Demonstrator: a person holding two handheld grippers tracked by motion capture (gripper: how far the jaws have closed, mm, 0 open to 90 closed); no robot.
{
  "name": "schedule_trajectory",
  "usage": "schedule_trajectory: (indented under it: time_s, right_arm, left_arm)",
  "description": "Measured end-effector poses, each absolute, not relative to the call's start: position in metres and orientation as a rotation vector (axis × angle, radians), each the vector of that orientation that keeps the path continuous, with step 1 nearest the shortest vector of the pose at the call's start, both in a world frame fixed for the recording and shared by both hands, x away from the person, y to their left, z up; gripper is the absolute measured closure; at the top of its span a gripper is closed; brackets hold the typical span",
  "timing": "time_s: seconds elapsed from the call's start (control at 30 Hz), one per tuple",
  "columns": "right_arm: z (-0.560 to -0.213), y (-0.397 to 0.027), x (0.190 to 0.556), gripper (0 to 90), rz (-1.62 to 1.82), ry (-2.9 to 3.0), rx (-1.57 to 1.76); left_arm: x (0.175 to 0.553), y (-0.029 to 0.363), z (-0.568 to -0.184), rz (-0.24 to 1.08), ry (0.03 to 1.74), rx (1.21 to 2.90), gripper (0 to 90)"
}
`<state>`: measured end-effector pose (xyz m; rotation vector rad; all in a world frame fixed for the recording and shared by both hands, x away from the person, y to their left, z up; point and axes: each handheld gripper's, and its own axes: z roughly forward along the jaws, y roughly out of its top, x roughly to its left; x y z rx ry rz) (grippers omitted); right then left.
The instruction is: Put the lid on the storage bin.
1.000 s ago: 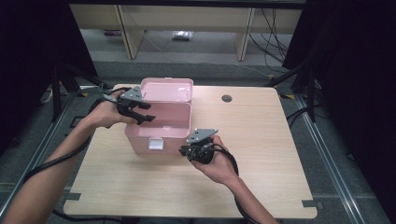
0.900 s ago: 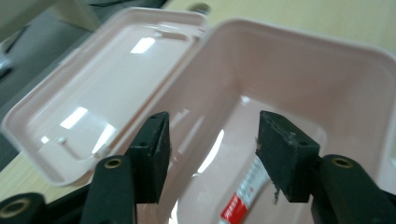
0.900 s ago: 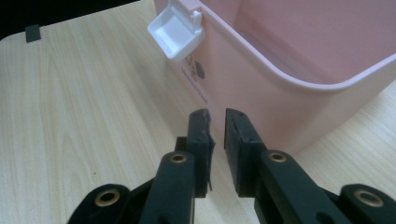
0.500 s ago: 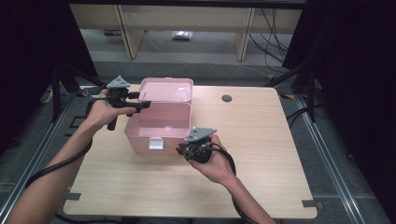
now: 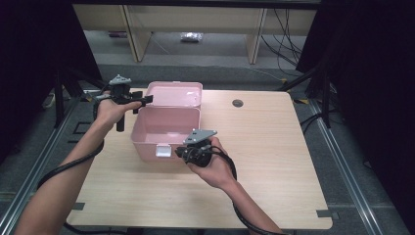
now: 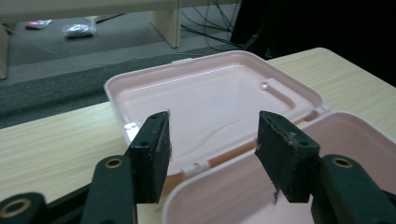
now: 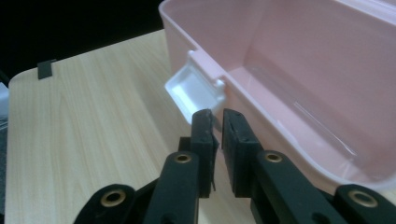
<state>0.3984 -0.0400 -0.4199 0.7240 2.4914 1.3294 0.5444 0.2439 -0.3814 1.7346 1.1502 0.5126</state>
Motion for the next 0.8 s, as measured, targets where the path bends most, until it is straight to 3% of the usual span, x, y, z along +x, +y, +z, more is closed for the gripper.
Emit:
schedule_trajectory:
  time_s: [0.8]
  right_arm:
    - [-0.424, 0.006, 0.410, 90.0, 1.254, 2.546, 0.683]
  left_arm:
    - [0.580, 0.257, -0.403, 0.502, 1.363, 1.719, 56.5]
